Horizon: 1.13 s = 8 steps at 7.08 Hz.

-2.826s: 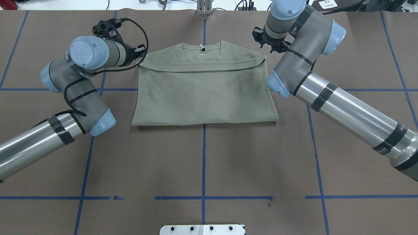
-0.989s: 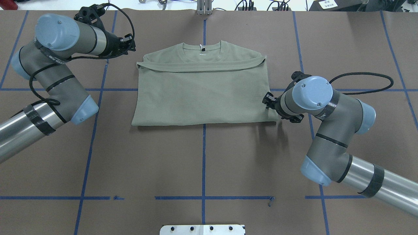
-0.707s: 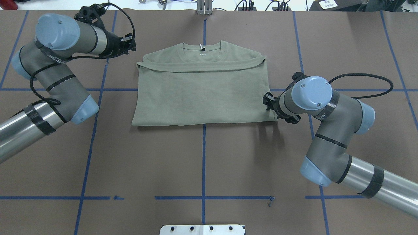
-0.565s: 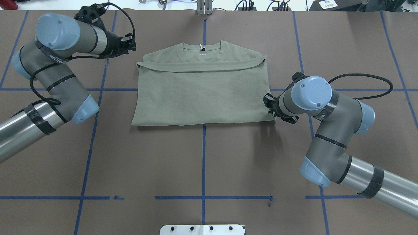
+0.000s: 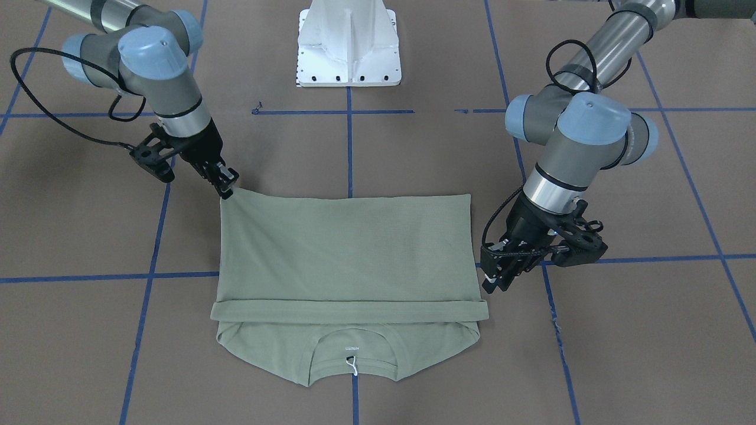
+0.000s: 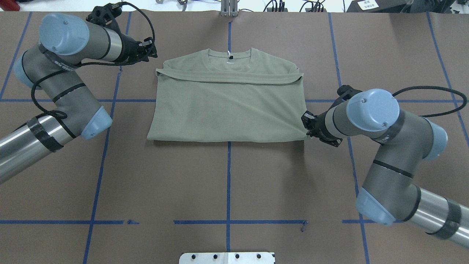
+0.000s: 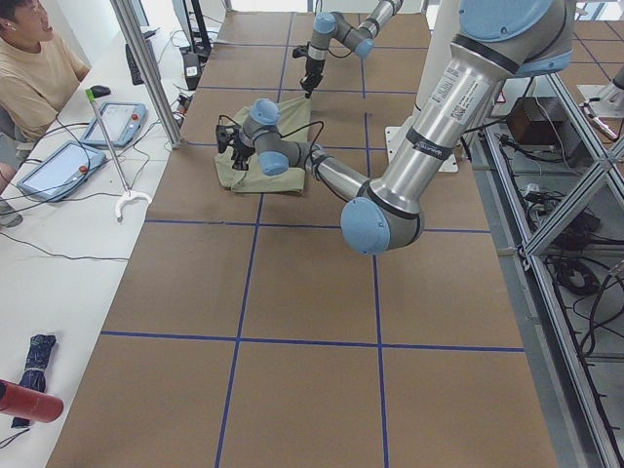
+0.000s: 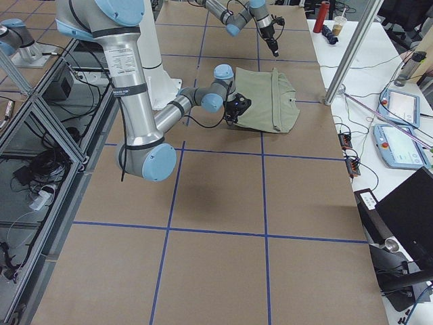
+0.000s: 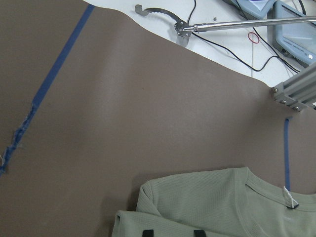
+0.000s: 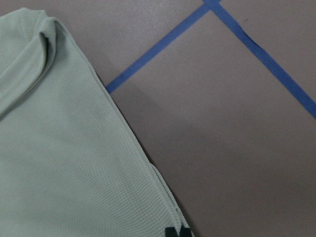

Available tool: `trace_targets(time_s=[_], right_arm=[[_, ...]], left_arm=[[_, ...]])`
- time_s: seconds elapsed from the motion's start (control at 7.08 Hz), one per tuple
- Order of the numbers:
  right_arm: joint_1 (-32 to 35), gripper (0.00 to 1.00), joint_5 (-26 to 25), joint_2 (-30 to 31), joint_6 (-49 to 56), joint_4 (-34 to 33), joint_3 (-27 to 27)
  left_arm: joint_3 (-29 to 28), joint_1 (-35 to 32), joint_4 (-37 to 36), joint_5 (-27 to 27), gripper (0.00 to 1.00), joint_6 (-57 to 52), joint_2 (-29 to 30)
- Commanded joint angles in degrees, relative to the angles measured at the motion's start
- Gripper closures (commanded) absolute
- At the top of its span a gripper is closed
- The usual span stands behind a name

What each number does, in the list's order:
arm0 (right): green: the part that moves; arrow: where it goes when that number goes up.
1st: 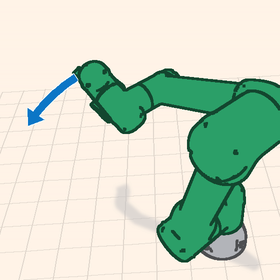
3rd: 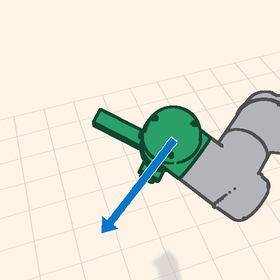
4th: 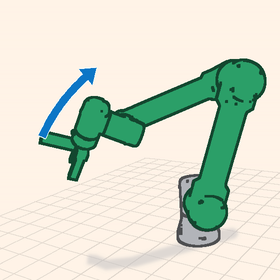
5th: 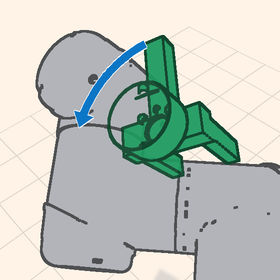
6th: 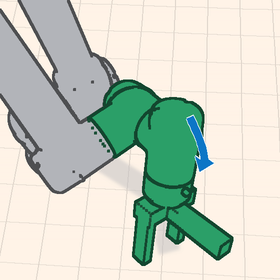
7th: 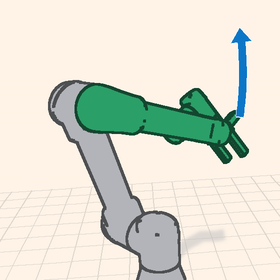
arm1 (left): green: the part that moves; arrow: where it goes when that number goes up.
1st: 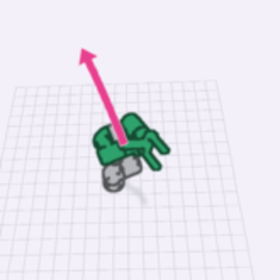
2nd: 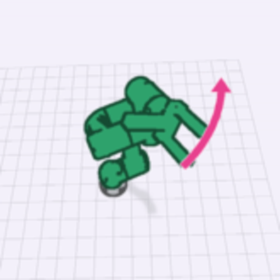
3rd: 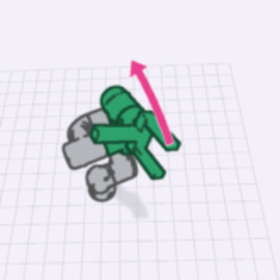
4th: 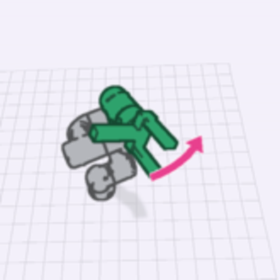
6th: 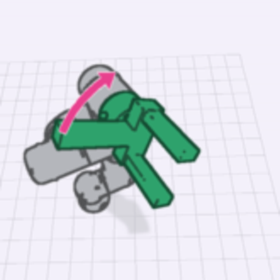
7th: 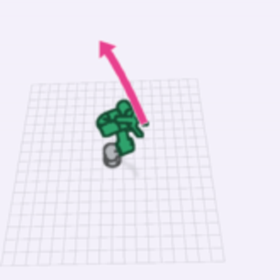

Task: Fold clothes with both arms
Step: 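Drag the folded shirt toward the robot with the right gripper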

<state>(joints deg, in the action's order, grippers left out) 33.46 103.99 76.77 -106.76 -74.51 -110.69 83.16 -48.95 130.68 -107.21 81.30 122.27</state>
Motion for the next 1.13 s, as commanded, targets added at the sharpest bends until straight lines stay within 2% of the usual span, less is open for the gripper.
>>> trace_targets(time_s=[0.0, 0.14, 0.28, 0.42, 0.57, 0.85, 0.99], right_arm=[[-7.22, 1.00, 1.92, 13.51, -0.82, -0.11, -15.11], [-12.23, 1.00, 4.09, 20.80, -1.26, -0.11, -20.83], [-15.85, 1.00, 10.47, 24.79, -1.52, -0.11, -23.75], [-21.45, 0.96, 12.44, 25.00, -5.35, -0.11, -24.57], [-27.60, 0.02, 10.29, 24.83, -10.00, -0.11, -24.57], [-28.55, 0.00, 6.32, 24.22, -11.11, -0.11, -24.57], [-24.28, 0.00, 6.40, 23.86, -11.02, -0.11, -24.66]], left_arm=[[4.37, 0.26, -0.42, -7.72, 0.61, 2.17, -0.45], [5.16, 0.43, -0.43, -10.01, 0.60, 4.80, -0.37], [6.04, 1.04, -0.51, -11.16, 0.58, 5.53, -0.37], [6.92, 2.27, -0.51, -12.39, 0.57, 7.97, -0.37], [9.36, 4.37, -0.51, -13.10, 0.53, 11.47, -2.11], [15.17, 10.86, -0.69, -12.50, 0.47, 20.86, -4.49], [15.71, 12.98, -0.78, -12.32, 0.42, 24.65, -4.93]])
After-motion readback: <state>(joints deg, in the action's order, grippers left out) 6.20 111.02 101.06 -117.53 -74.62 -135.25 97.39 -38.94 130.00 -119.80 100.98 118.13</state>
